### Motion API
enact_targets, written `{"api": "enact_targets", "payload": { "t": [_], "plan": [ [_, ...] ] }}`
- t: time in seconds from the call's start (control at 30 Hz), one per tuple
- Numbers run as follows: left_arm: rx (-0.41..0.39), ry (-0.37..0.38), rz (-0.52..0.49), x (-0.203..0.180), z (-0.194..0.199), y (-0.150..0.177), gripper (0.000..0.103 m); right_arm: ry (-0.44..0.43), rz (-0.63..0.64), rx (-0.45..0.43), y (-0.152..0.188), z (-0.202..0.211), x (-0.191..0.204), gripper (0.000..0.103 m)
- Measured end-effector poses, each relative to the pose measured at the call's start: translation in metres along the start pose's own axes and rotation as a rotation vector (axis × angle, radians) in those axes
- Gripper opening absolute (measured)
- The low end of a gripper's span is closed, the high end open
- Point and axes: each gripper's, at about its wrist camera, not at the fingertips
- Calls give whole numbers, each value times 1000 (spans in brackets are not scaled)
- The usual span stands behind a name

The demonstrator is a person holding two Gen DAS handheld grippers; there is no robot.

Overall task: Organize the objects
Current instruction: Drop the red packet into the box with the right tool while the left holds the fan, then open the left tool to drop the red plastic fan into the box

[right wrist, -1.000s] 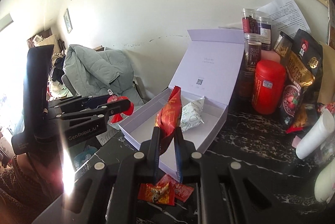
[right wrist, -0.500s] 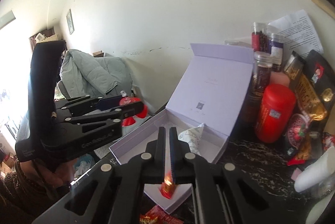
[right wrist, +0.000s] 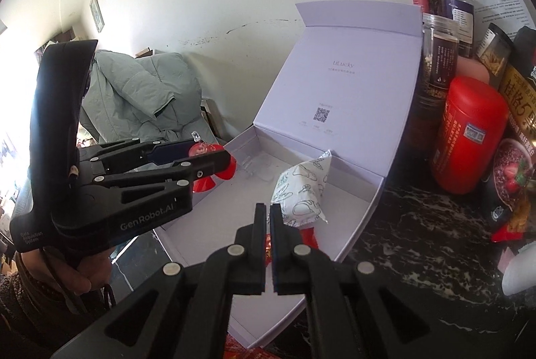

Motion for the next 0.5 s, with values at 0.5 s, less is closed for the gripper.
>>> {"api": "enact_targets", "payload": {
  "t": [0.5],
  "plan": [
    [124,36,28,9,-40,17,32,41,-13,54,2,-28,-13,2]
  ]
}}
Point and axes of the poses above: each gripper's, at about its wrist camera, not at the fingertips, and z roughly against the way its jaws point, x to its left, y to its underside, and after that the axes turned 5 degrees about -x, right-handed
